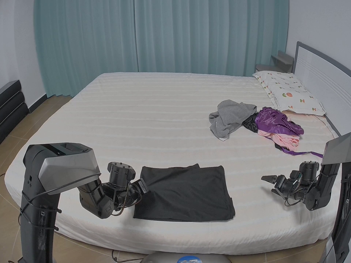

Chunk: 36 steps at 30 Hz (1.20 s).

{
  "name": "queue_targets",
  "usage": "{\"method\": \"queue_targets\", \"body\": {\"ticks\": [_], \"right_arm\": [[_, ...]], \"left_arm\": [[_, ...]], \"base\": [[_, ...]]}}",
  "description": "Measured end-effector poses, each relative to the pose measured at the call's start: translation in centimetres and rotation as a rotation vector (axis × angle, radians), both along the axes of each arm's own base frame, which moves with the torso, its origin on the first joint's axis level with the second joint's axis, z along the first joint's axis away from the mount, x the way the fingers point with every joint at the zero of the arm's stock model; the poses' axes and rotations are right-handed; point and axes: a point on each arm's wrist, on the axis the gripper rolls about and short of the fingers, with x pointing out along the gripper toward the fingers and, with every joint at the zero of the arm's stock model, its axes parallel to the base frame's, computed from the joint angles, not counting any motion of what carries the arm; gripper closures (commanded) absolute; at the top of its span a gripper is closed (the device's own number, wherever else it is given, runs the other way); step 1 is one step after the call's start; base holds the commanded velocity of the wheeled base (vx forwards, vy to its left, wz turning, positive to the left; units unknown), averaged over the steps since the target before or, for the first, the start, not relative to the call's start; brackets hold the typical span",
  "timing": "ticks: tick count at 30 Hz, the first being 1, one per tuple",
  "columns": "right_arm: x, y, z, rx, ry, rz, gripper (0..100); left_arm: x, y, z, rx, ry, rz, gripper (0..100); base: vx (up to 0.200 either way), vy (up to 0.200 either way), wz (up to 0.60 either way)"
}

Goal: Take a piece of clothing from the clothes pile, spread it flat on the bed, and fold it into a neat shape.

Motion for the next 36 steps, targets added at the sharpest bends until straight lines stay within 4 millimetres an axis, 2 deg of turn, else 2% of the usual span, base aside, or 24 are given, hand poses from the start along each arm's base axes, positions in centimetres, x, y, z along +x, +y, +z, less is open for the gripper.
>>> {"method": "queue_targets", "body": {"ticks": [16, 27, 36], "right_arm": [[-0.1, 0.1, -0.1, -0.004, 0.004, 0.005, 0], [-0.1, 0.1, -0.1, -0.006, 0.005, 0.004, 0], [-0.2, 0.3, -0.2, -0.006, 0.007, 0.009, 0]], "left_arm": [[1.5, 0.4, 0.6, -0.046, -0.028, 0.049, 100], [1.6, 0.6, 0.7, -0.05, -0.033, 0.054, 100], [2.0, 1.4, 0.9, -0.054, -0.04, 0.078, 100]], "base": [[0.0, 0.0, 0.0], [0.0, 0.2, 0.0], [0.0, 0.2, 0.0]]}}
